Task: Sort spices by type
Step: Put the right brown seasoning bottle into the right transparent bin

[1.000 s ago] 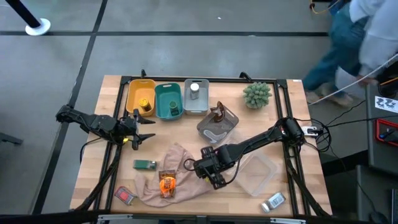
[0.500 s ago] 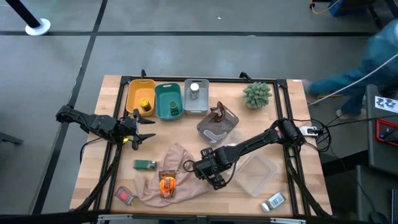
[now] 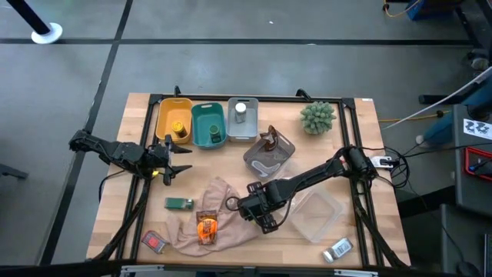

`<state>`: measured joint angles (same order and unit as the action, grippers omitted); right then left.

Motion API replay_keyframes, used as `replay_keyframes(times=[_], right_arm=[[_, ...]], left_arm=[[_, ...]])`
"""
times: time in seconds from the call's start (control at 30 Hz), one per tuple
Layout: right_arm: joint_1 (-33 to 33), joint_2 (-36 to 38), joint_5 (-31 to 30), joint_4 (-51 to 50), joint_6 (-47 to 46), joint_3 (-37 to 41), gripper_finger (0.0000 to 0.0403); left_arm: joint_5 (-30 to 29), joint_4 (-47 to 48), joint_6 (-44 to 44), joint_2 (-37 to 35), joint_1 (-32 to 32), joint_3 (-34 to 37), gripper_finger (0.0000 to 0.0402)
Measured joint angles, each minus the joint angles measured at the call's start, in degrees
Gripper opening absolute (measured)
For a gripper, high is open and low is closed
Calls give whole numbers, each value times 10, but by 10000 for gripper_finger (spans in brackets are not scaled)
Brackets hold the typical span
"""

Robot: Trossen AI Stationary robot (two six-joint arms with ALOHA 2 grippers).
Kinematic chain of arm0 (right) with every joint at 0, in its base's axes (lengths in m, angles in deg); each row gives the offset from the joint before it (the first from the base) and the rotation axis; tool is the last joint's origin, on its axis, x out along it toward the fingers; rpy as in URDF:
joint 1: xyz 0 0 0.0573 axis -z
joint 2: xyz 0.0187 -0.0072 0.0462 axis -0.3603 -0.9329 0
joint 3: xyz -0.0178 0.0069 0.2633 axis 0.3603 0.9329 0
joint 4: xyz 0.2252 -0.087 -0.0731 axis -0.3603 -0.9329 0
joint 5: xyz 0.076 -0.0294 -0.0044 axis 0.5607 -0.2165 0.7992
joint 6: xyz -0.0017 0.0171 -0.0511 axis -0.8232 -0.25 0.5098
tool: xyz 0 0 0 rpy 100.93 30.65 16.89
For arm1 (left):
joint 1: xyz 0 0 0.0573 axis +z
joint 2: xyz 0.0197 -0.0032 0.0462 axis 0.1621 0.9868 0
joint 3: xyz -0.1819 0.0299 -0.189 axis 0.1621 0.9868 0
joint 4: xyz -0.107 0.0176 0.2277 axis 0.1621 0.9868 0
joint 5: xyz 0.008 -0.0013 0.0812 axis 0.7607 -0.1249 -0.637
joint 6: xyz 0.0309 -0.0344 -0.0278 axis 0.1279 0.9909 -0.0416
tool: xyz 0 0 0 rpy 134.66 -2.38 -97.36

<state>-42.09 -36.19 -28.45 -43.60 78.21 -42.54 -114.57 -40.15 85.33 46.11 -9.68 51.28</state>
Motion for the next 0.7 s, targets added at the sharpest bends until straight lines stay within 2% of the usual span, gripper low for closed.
replay_keyframes(times=[0.43,0.7], right_arm=[[0,-16,29,2,-2,-2,191],[0,-15,30,-63,-2,-52,195]], left_arm=[[0,0,0,0,0,0,255],[0,0,0,0,0,0,255]])
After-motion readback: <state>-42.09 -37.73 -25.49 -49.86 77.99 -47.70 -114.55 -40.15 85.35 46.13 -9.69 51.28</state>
